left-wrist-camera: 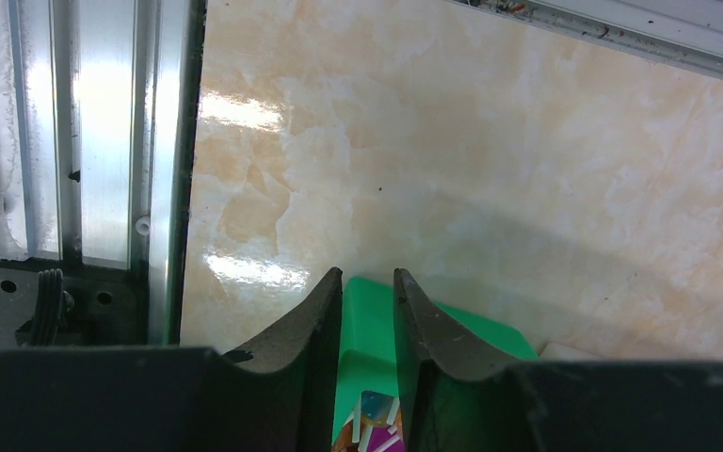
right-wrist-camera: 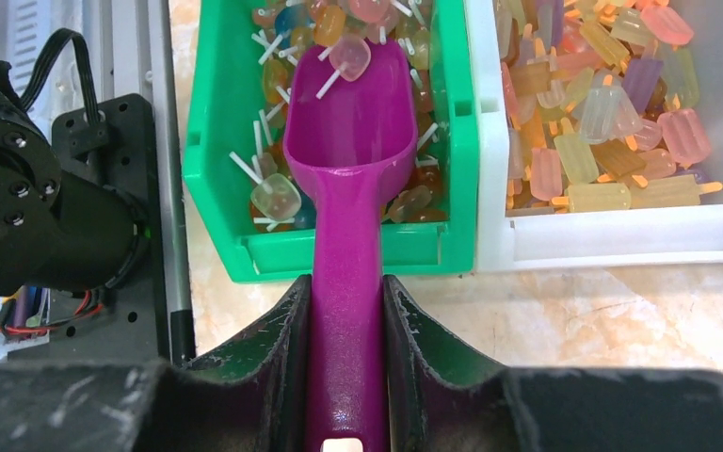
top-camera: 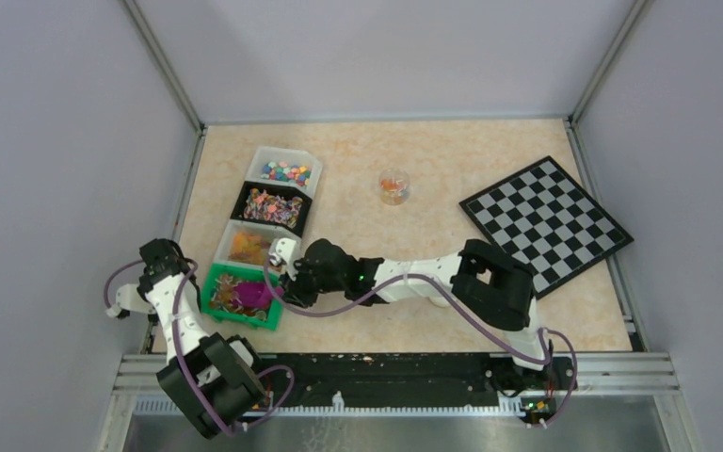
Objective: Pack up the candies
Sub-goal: Scoop the fake candies from the storage box.
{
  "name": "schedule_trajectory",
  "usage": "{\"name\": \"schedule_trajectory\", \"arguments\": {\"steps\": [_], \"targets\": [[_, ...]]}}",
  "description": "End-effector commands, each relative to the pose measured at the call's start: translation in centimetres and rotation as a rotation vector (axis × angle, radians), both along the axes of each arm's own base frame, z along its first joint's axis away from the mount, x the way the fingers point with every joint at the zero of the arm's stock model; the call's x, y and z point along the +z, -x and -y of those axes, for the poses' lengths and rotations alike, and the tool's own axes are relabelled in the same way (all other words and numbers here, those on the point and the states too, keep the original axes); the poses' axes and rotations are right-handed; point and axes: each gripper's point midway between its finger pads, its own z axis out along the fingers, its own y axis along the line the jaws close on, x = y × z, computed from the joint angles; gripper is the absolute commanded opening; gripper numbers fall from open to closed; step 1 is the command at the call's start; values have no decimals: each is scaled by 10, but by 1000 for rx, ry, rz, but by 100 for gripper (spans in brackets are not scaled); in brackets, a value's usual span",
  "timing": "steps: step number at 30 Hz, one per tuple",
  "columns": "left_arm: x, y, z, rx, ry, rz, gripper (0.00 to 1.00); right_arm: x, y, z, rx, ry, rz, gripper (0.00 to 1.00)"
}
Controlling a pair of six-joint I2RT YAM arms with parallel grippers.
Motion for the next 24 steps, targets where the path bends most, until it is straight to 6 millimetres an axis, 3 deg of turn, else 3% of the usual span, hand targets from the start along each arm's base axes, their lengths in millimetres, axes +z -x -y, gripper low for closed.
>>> {"name": "schedule_trajectory", "arguments": {"steps": [1,11,24], "targets": [[-5,2,6,-2,26,5,31,37,12,-17,67,-172,81,0],[-5,1,8,-4,32,14,31,25,15,-18,99,-226,115,0],[-7,1,9,-6,34,20,31,29,17,-28,122,-303,136,0]]}}
